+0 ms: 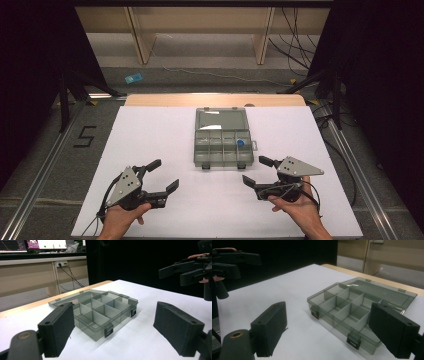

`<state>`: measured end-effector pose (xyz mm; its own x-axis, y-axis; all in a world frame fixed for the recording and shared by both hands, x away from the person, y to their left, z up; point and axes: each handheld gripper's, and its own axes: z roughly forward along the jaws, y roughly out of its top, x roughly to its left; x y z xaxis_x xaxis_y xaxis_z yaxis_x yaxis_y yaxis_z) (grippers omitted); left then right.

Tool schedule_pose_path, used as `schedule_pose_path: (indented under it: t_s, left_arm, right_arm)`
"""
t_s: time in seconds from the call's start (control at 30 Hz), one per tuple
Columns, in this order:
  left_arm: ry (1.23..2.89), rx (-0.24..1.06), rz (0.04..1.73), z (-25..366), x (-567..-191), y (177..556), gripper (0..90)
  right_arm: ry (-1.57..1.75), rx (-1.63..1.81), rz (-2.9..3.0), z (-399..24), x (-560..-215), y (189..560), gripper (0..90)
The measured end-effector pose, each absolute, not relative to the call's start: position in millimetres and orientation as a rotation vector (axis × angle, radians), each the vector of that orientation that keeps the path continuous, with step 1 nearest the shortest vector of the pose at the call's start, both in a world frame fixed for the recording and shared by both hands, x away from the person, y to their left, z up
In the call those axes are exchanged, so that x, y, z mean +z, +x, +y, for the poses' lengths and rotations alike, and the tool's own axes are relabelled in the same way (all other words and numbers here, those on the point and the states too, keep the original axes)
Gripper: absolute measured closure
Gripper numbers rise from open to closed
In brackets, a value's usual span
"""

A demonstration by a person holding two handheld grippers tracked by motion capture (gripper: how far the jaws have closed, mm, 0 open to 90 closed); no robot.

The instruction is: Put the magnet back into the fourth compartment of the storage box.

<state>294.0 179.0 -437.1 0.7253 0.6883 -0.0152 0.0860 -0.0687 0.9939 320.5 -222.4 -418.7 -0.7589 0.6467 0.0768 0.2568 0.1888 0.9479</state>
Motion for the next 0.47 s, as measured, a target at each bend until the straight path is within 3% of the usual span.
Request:
schedule_pose_path:
  t_s: [0.47]
  left_arm:
    - [1.584,0.56,0.641,179.2,-437.0,294.1,16.3]
  right_arm:
    - [0.848,1.585,2.129,-224.3,-417.1,321.0,16.4]
